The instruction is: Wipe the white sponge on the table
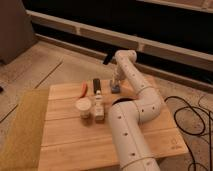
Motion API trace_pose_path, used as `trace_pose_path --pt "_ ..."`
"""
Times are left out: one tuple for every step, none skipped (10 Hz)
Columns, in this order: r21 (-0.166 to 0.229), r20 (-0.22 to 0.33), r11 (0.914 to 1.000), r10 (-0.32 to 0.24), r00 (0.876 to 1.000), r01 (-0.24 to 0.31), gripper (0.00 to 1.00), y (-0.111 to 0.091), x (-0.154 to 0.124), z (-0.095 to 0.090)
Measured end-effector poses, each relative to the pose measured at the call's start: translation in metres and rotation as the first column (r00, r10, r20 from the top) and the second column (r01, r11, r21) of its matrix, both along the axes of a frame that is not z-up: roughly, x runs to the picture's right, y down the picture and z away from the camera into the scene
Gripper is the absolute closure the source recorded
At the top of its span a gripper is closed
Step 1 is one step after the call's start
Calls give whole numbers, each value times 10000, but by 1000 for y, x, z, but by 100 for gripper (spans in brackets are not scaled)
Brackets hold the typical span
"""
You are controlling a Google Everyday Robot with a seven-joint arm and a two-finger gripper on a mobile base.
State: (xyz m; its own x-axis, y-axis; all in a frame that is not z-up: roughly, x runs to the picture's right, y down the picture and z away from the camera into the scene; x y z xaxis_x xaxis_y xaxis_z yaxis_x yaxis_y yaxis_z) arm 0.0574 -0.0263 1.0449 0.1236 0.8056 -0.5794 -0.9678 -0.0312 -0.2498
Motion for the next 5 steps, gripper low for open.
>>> trace_pose_path --pt "75 399 10000 51 9992 -54 100 -2 -14 0" --pt "157 787 9997 173 9968 -186 100 -7 -29 -3" --pt "260 1179 9985 449 9920 -483 100 -16 -42 -10" --pt "275 1387 9964 751 9875 -797 100 -23 -47 -16" --pt "183 1536 9912 1268 9800 -1311 100 -28 -51 -21"
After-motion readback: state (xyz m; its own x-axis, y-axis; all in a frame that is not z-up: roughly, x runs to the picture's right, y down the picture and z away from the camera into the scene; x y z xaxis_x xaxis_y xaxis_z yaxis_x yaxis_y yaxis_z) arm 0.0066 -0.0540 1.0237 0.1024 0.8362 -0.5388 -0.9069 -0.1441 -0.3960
